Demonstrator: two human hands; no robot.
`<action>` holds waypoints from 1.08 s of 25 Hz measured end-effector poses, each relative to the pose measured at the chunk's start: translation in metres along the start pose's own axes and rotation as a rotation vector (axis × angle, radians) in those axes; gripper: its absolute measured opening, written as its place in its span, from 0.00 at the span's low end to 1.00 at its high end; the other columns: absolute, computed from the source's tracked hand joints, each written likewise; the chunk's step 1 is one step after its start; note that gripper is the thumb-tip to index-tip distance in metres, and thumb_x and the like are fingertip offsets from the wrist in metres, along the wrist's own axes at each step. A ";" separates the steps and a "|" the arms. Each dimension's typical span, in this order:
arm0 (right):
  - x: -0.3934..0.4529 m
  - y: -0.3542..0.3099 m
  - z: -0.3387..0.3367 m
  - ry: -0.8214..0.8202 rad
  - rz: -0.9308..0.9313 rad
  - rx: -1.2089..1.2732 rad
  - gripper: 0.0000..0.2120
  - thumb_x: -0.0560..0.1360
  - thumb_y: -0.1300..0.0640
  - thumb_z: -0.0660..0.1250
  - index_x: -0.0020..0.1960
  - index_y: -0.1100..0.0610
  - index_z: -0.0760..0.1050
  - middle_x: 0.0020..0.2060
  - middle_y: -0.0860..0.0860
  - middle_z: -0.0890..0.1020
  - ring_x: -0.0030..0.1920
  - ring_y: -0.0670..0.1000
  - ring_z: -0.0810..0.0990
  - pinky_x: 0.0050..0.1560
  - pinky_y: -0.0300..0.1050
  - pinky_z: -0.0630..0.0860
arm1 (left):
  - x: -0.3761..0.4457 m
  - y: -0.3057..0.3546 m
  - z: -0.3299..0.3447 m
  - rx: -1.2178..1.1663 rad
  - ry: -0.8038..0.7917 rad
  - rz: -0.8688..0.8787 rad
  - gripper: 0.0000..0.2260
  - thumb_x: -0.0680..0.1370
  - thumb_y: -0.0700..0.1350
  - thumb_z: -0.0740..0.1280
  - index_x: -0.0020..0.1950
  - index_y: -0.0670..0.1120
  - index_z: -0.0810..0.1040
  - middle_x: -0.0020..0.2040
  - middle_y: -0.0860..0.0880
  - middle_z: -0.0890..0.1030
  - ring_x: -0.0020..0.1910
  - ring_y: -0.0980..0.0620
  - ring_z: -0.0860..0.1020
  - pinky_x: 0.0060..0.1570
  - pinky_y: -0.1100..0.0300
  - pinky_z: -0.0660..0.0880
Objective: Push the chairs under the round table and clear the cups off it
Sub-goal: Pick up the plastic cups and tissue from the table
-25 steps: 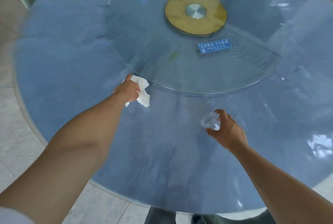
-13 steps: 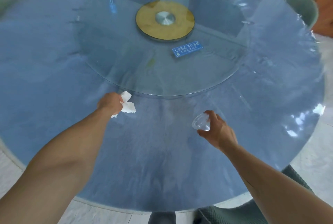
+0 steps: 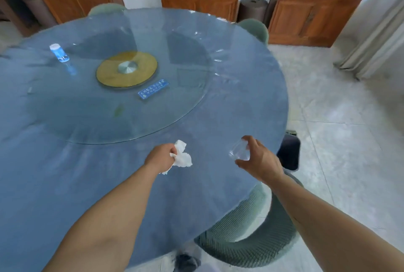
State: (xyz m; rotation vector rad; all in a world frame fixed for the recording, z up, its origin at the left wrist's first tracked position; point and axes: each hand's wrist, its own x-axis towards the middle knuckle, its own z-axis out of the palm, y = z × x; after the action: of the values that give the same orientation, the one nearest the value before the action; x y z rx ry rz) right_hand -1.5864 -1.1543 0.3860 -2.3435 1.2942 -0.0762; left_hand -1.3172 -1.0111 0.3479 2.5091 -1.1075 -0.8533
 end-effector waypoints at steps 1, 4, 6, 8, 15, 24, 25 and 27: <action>-0.013 0.028 -0.013 0.033 0.033 0.009 0.34 0.70 0.44 0.72 0.71 0.46 0.61 0.64 0.49 0.75 0.56 0.57 0.80 0.51 0.51 0.77 | -0.005 0.026 0.015 0.012 -0.012 0.037 0.06 0.75 0.42 0.60 0.41 0.51 0.73 0.40 0.52 0.78 0.35 0.48 0.76 0.30 0.61 0.72; -0.062 0.117 -0.054 0.120 0.154 0.055 0.32 0.71 0.44 0.71 0.70 0.48 0.62 0.65 0.52 0.75 0.57 0.57 0.80 0.51 0.54 0.78 | -0.024 0.109 0.064 0.036 -0.004 0.148 0.04 0.76 0.44 0.62 0.50 0.51 0.70 0.47 0.51 0.78 0.43 0.45 0.77 0.32 0.59 0.72; -0.097 0.170 -0.075 0.159 0.219 0.054 0.32 0.71 0.44 0.71 0.71 0.48 0.62 0.65 0.53 0.74 0.57 0.58 0.80 0.52 0.54 0.78 | -0.040 0.163 0.095 0.033 0.000 0.227 0.07 0.77 0.45 0.62 0.55 0.50 0.70 0.50 0.51 0.78 0.45 0.44 0.78 0.32 0.59 0.72; -0.135 0.214 -0.091 0.195 0.276 0.061 0.33 0.71 0.45 0.72 0.71 0.47 0.61 0.65 0.52 0.75 0.56 0.57 0.80 0.50 0.52 0.79 | -0.058 0.213 0.128 0.066 -0.037 0.314 0.09 0.77 0.44 0.62 0.57 0.51 0.70 0.51 0.49 0.78 0.44 0.44 0.77 0.33 0.58 0.72; -0.250 0.333 -0.124 0.337 0.554 0.177 0.33 0.71 0.47 0.71 0.72 0.49 0.61 0.62 0.49 0.75 0.50 0.55 0.80 0.41 0.47 0.74 | -0.101 0.369 0.217 0.232 -0.175 0.589 0.17 0.78 0.44 0.60 0.66 0.55 0.70 0.57 0.49 0.79 0.53 0.43 0.78 0.47 0.50 0.78; -0.288 0.435 -0.140 0.361 0.788 0.271 0.33 0.71 0.47 0.70 0.72 0.48 0.61 0.63 0.48 0.75 0.51 0.53 0.79 0.43 0.47 0.73 | -0.080 0.497 0.327 0.336 -0.331 0.735 0.12 0.79 0.41 0.60 0.59 0.52 0.78 0.53 0.49 0.83 0.44 0.50 0.78 0.38 0.60 0.73; -0.281 0.447 -0.143 0.359 0.790 0.268 0.33 0.71 0.47 0.70 0.72 0.48 0.61 0.63 0.48 0.75 0.51 0.53 0.79 0.42 0.47 0.73 | -0.071 0.510 0.336 0.328 -0.339 0.737 0.12 0.79 0.41 0.60 0.58 0.51 0.78 0.52 0.49 0.83 0.44 0.50 0.78 0.37 0.60 0.73; -0.261 0.473 -0.153 0.361 0.787 0.265 0.32 0.71 0.47 0.71 0.71 0.48 0.61 0.63 0.48 0.75 0.50 0.52 0.78 0.42 0.46 0.72 | -0.052 0.539 0.349 0.270 -0.348 0.723 0.10 0.79 0.40 0.61 0.56 0.50 0.79 0.50 0.49 0.82 0.44 0.48 0.78 0.37 0.59 0.73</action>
State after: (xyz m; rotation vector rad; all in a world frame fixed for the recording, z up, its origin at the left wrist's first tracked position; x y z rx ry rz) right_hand -2.1442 -1.2118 0.3697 -1.5098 2.1392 -0.3993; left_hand -1.8730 -1.3376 0.3397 1.9000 -2.1758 -0.9680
